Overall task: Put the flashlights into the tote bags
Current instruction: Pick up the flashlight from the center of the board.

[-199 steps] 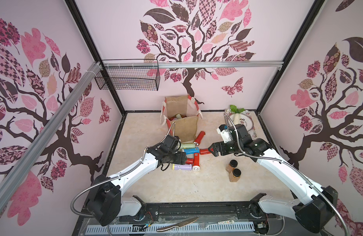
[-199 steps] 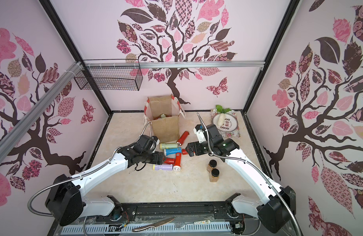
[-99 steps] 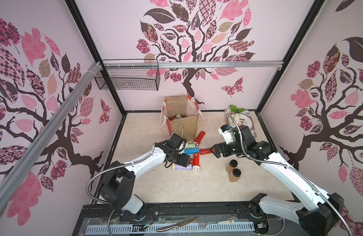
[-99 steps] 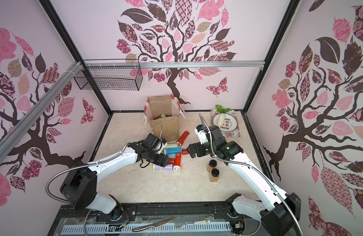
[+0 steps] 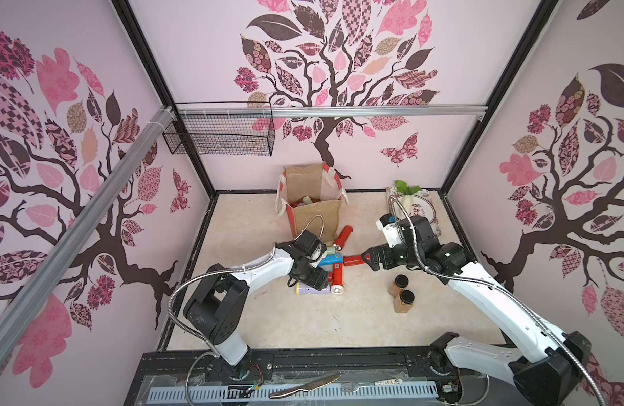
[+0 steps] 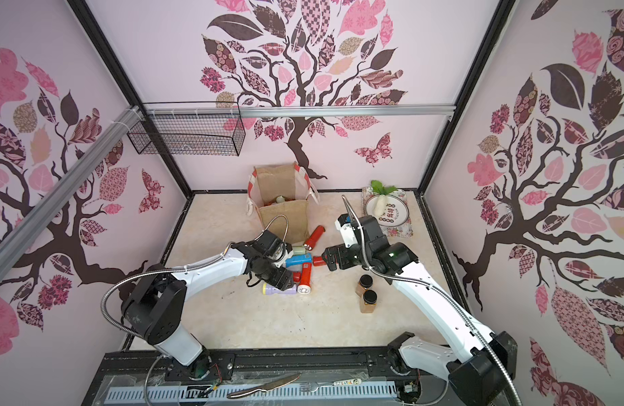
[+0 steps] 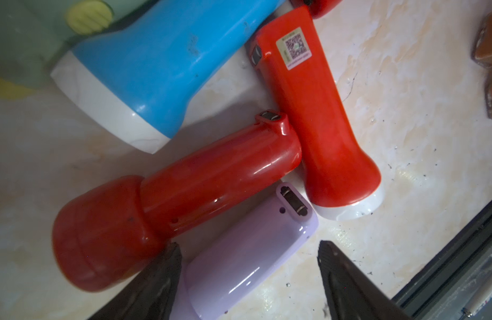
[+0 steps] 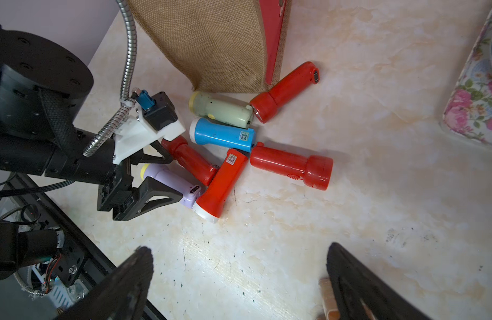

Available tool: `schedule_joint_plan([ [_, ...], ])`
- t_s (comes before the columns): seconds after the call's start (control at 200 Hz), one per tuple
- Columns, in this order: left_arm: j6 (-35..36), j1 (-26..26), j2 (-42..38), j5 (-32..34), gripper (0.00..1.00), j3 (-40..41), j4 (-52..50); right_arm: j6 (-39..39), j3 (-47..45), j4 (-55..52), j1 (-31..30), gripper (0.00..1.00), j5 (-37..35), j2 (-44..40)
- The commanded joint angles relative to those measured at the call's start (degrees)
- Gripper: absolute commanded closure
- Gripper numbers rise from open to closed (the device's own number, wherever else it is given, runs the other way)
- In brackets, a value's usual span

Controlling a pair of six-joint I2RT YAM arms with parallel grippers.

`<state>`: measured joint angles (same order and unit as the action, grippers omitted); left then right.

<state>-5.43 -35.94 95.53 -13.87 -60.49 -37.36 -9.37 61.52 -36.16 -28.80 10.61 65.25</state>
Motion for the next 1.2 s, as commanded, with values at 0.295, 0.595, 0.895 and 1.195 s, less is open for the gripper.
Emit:
schedule_joint_plan([
  [0.295, 2.3, -3.1, 0.1, 0.9, 0.22, 0.2, -1.0, 1.4, 1.6, -1.0, 0.0, 0.0, -2.6, -1.0],
  [0.595, 1.1, -4.4, 0.4, 5.0, 0.24, 1.3, -1.6, 1.9, 2.9, -1.6, 0.1, 0.0, -3.7, -1.2],
  [0.895, 0.5, -6.1, 1.1, 6.5, 0.22, 3.0, -1.6, 3.5, 6.2, -2.5, 0.0, 0.0, -5.9, -1.0],
  [1.195, 0.5, -7.3, 2.3, 8.1, 0.28, 2.9, -2.8, 4.4, 6.9, -2.6, 0.0, 0.0, -7.3, -1.5],
])
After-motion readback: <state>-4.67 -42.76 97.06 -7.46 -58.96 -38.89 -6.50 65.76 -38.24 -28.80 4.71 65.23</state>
